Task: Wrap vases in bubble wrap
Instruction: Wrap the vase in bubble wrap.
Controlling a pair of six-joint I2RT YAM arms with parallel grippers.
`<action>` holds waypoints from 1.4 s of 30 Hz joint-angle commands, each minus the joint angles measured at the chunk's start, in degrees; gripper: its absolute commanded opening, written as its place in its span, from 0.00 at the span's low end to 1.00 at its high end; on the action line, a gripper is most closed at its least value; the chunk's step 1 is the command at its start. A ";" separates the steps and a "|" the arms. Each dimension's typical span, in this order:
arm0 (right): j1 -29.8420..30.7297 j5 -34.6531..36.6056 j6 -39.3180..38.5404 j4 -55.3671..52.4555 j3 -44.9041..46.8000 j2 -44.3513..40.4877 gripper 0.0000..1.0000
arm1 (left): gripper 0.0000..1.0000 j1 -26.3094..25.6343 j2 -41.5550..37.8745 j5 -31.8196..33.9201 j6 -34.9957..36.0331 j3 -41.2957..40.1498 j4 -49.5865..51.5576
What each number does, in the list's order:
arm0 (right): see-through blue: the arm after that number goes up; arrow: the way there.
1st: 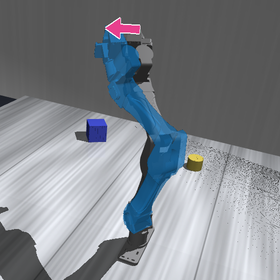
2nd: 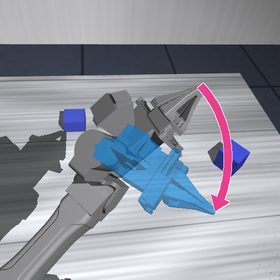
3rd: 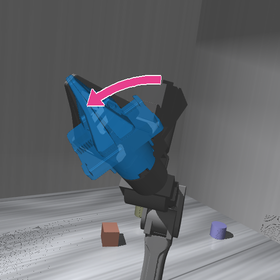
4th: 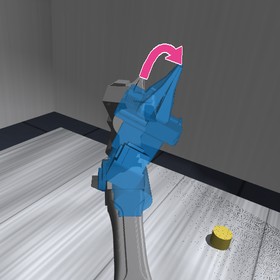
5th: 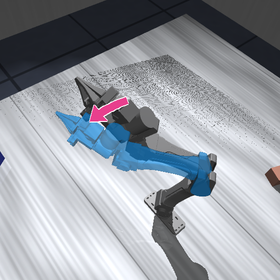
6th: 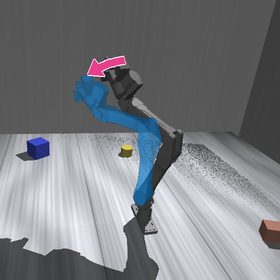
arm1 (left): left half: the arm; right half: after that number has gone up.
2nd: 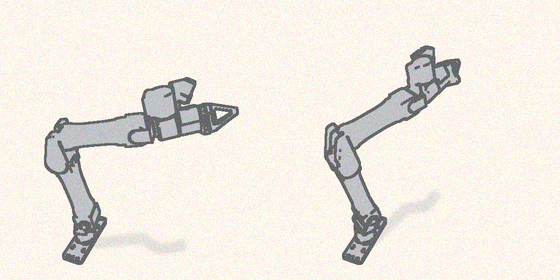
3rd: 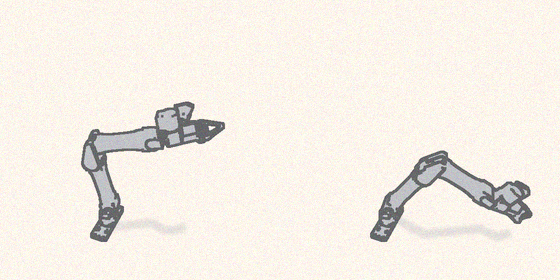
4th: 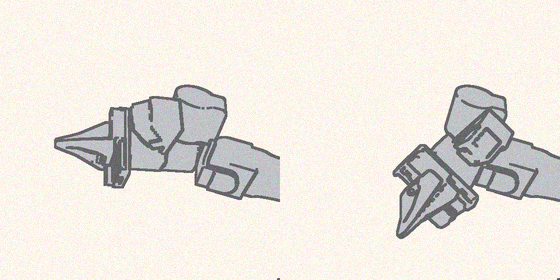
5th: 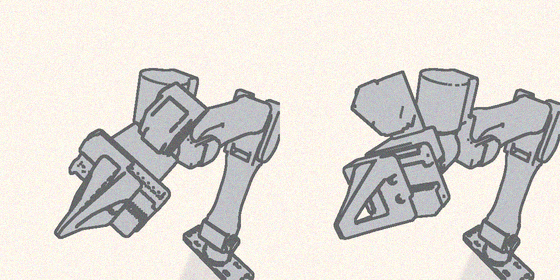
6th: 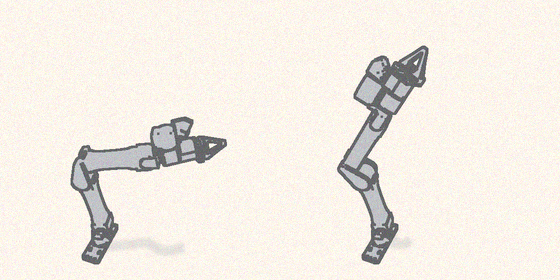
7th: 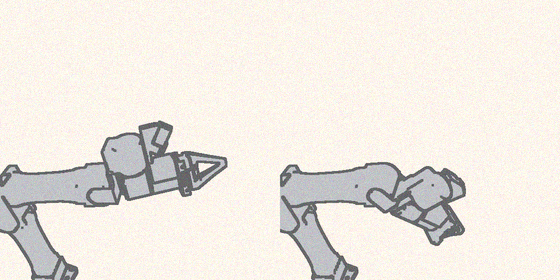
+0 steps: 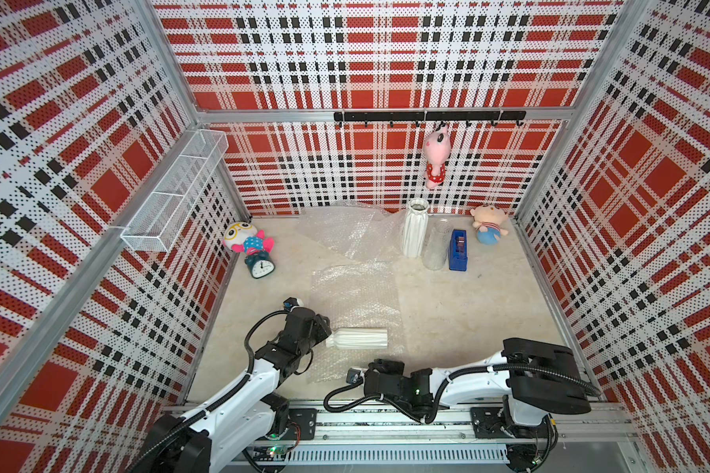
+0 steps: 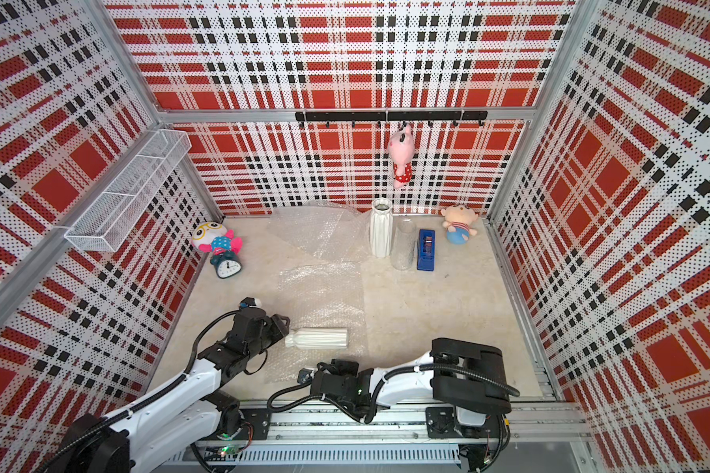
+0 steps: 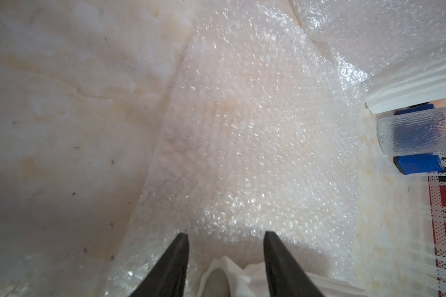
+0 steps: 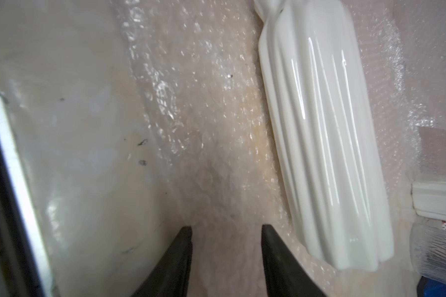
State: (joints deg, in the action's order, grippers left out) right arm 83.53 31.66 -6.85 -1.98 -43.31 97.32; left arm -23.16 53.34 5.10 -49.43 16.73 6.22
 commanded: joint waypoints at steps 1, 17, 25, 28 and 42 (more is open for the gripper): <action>0.32 2.03 -2.00 0.76 0.11 1.58 0.39 | 0.52 0.64 0.46 -0.62 1.00 -0.65 -1.56; -0.48 3.93 -3.88 7.88 1.83 -5.47 0.04 | 0.53 -0.31 5.35 1.94 3.65 2.49 0.53; -2.72 5.35 -5.05 11.83 1.70 -6.57 0.02 | 0.53 -2.85 9.12 4.45 4.52 5.01 1.11; -3.94 5.75 -5.28 12.74 1.44 -6.23 0.02 | 0.53 -3.43 10.56 5.03 4.85 5.75 1.09; -7.48 9.33 -6.81 16.39 -0.02 -2.82 0.22 | 0.52 -3.41 13.31 6.23 5.83 7.52 0.86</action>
State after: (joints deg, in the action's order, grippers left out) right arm 76.66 38.94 -12.58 11.81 -42.28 93.25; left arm -26.48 66.19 10.35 -44.53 22.90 6.85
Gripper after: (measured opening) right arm 0.203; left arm 0.520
